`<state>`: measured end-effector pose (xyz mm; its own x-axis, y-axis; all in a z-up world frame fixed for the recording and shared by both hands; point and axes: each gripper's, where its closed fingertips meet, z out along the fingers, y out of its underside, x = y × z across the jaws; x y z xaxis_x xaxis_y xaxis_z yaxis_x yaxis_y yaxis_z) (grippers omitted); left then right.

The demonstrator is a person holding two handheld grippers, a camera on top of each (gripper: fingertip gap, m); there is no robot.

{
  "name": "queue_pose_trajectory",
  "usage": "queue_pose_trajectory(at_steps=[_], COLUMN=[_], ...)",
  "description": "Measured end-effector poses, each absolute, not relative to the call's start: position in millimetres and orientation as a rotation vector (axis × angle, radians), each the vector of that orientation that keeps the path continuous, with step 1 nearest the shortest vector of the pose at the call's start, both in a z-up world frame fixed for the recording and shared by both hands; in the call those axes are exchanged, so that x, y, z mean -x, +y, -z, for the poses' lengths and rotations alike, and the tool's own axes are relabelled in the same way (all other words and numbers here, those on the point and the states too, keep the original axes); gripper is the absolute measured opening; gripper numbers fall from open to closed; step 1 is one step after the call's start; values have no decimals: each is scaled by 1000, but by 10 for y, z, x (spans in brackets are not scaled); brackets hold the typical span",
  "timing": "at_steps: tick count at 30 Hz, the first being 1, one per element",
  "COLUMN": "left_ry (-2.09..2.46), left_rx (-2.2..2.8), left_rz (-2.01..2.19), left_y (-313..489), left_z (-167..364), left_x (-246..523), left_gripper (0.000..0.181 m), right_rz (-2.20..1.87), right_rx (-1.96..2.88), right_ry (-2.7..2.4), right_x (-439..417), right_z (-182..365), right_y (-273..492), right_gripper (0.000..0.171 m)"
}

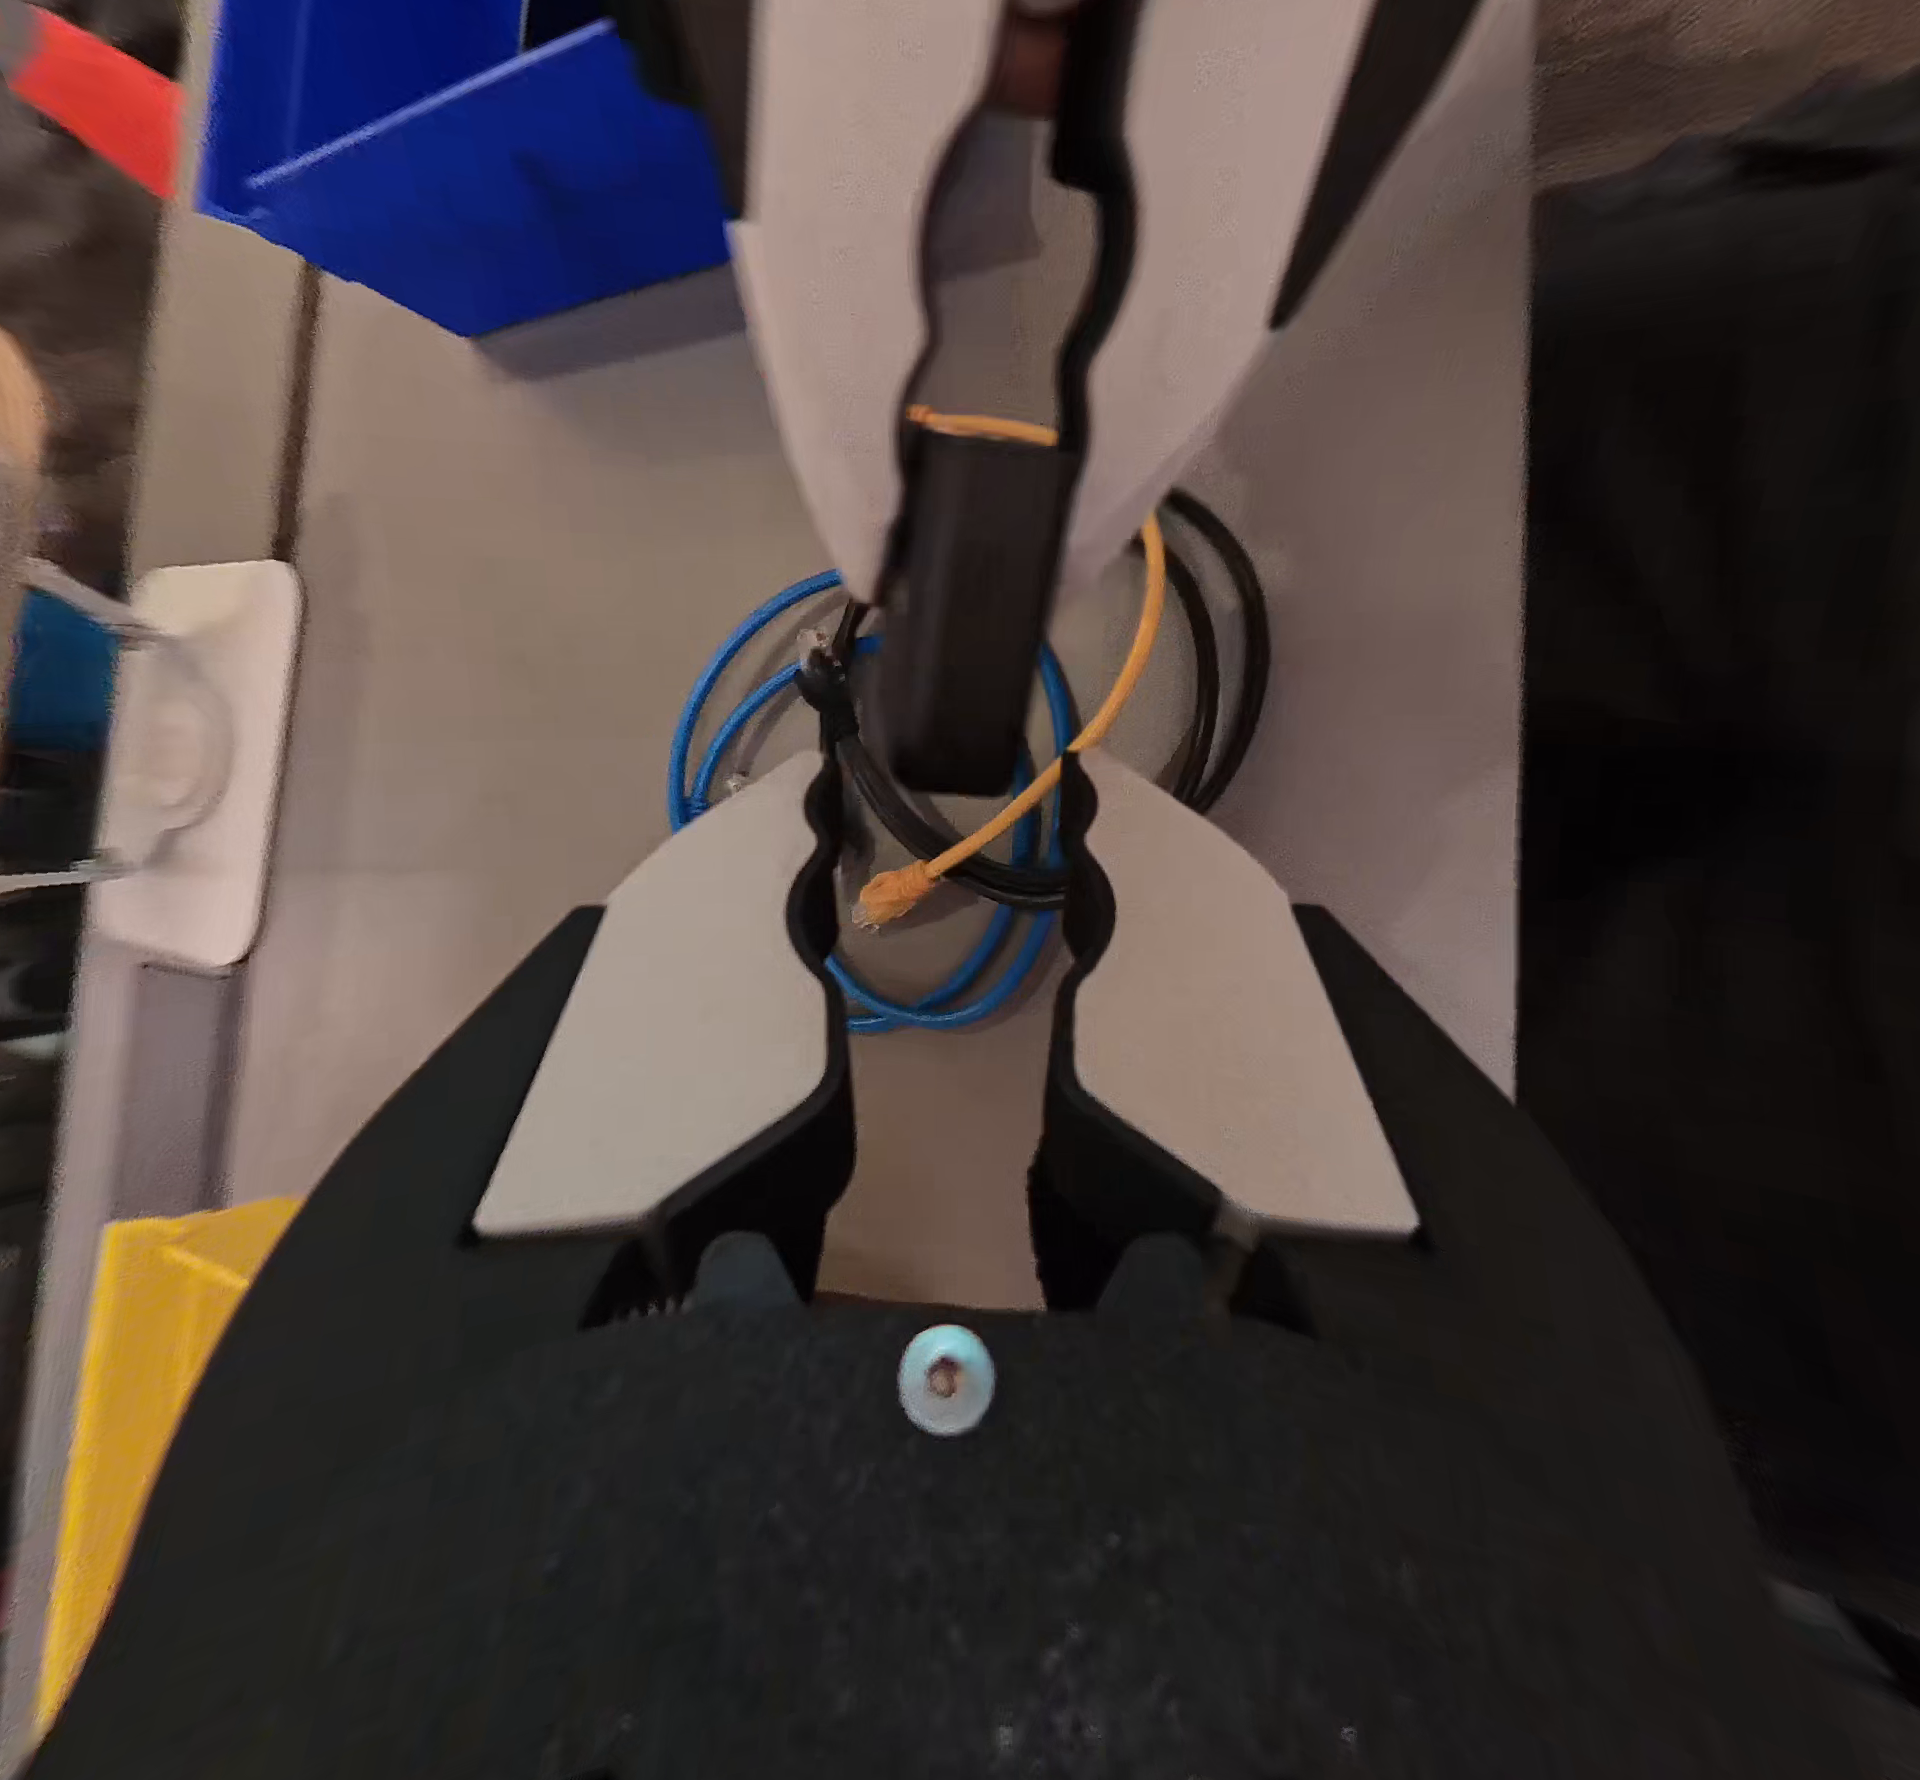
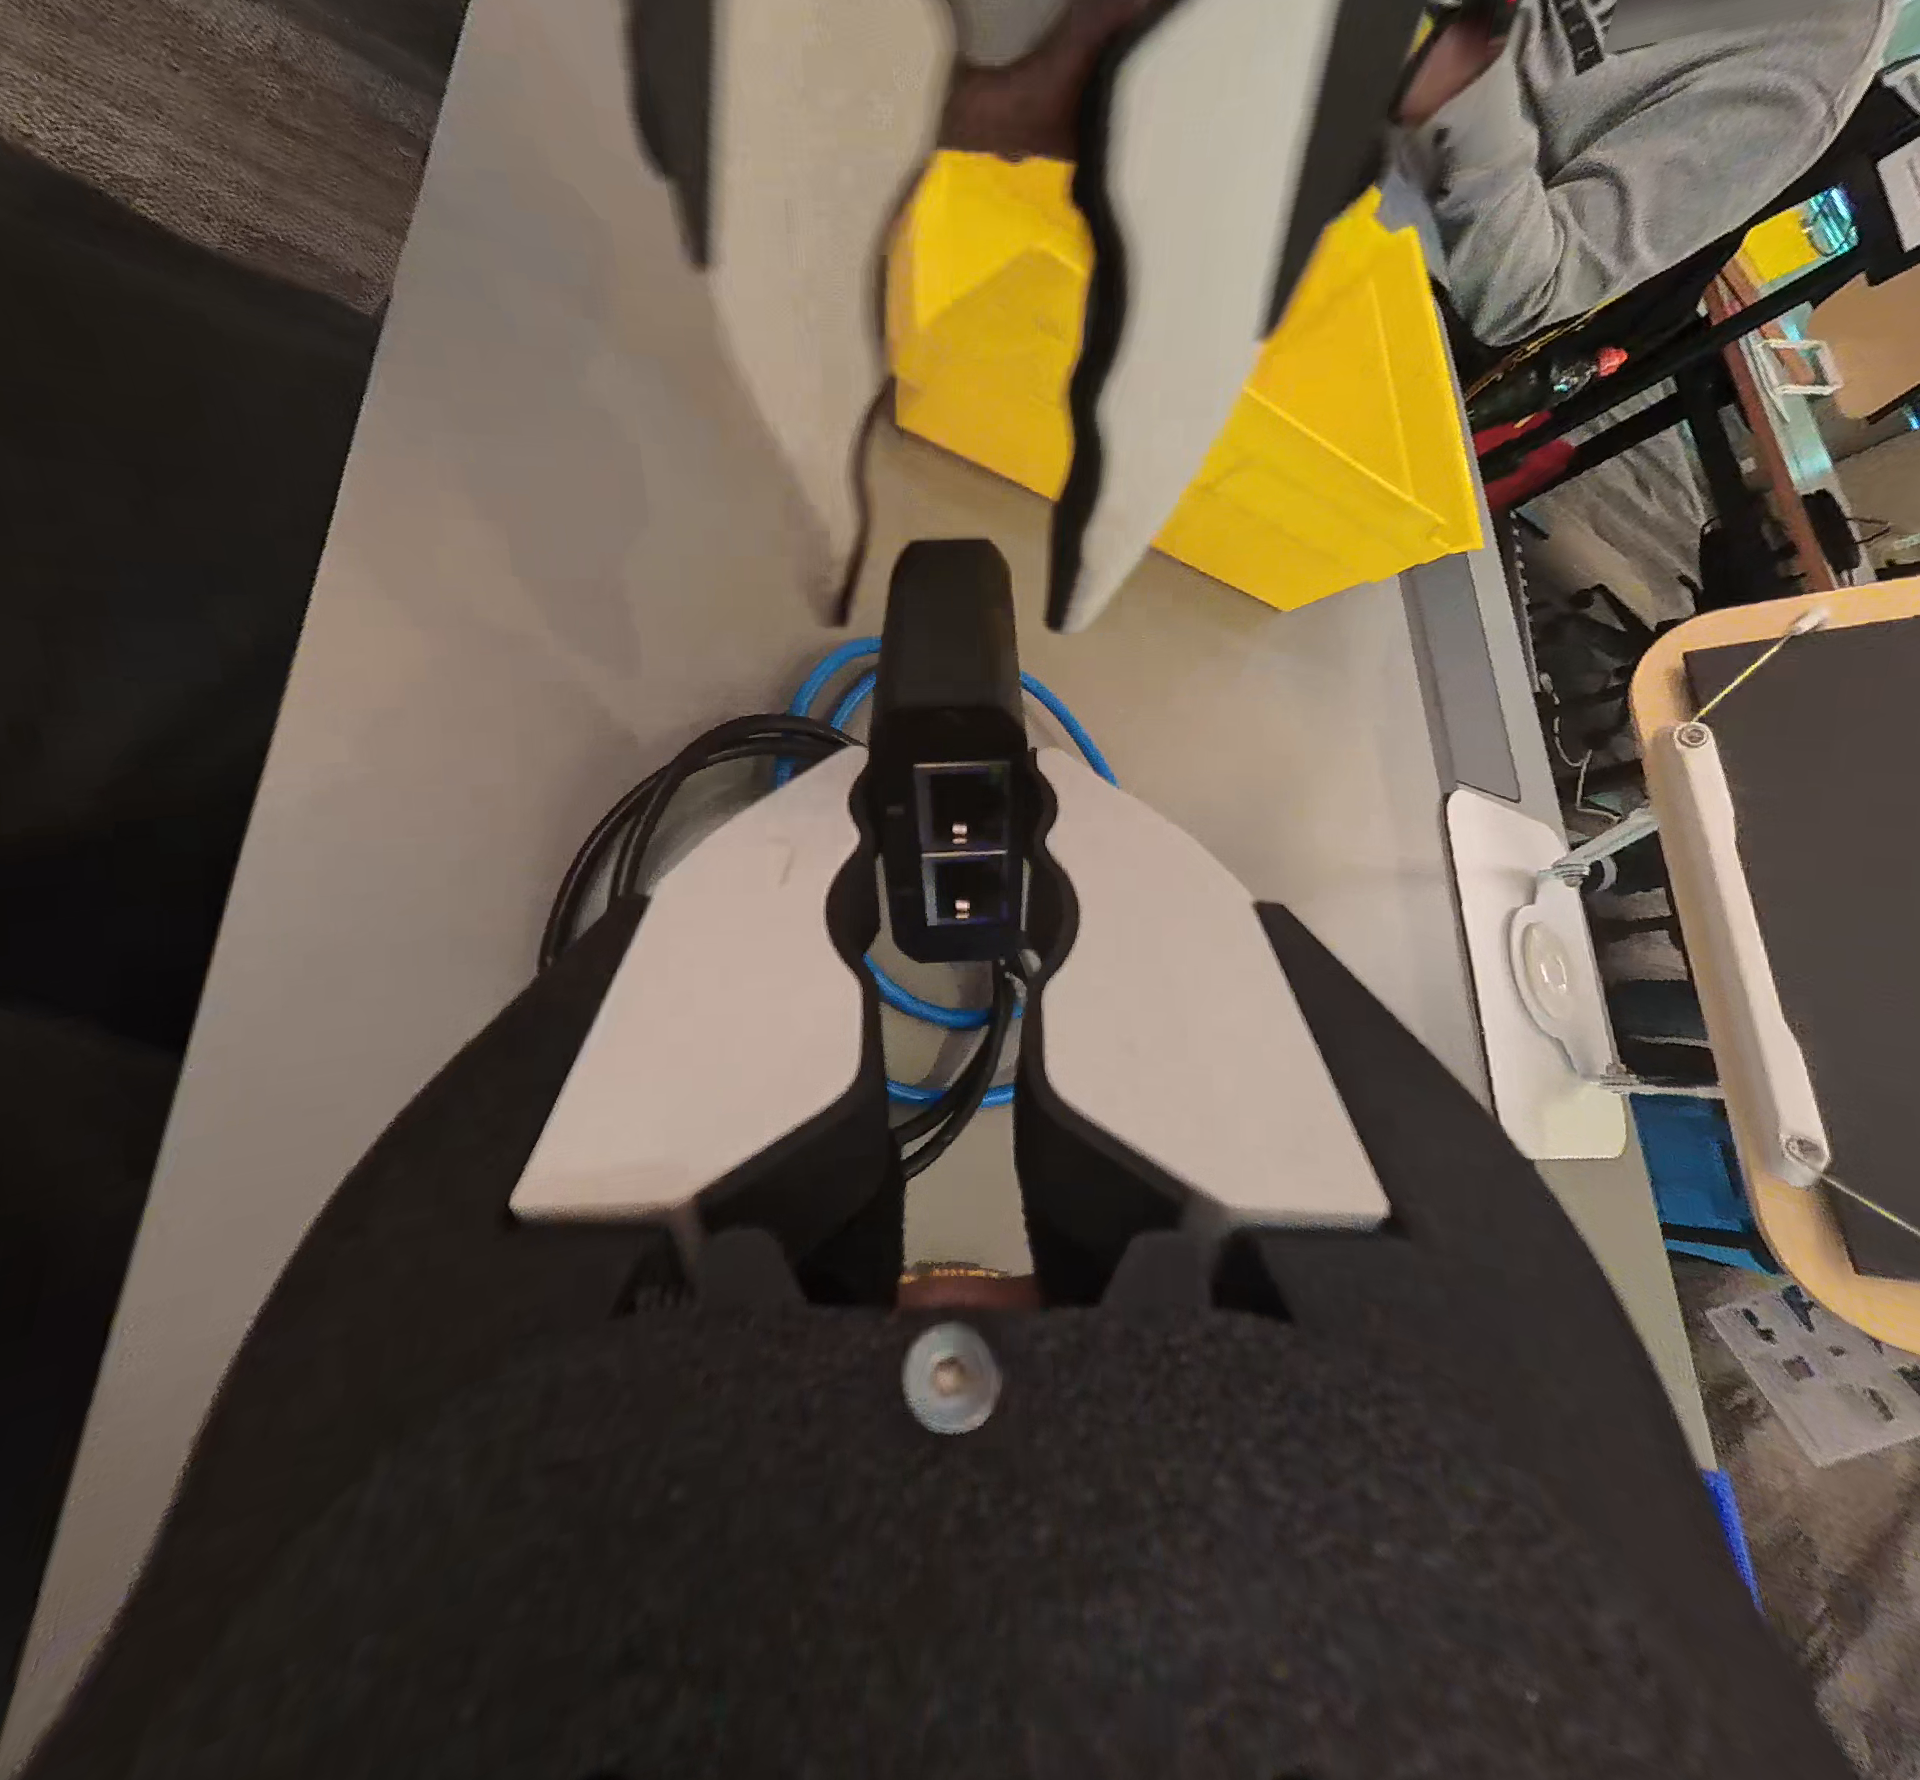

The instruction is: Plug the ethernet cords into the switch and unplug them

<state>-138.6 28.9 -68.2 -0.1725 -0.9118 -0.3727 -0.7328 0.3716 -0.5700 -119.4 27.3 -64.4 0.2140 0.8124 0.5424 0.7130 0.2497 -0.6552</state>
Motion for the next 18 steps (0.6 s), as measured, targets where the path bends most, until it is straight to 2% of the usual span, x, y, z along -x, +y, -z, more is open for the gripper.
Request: queue_pose_trajectory(at_steps=[4,5,12,18], left_ry=[1883,1869,1807,1785], left_rx=[1353,1329,1203,1198], left_rz=[164,141,73,120], left_y=[277,280,287,207], left_z=[852,862,812,851], left_x=[1374,1363,1424,1410], left_gripper=[39,24,23,24], right_rz=[-157,-153,-121,-118], right_rx=[1472,1463,1415,1415], right_ry=[-1578,-1593,-1526,-1520], right_x=[1369,1419,1324,1294], right_z=[681,688,653,698], right_y=[226,207,145,98], right_gripper=[24,24,28,23])
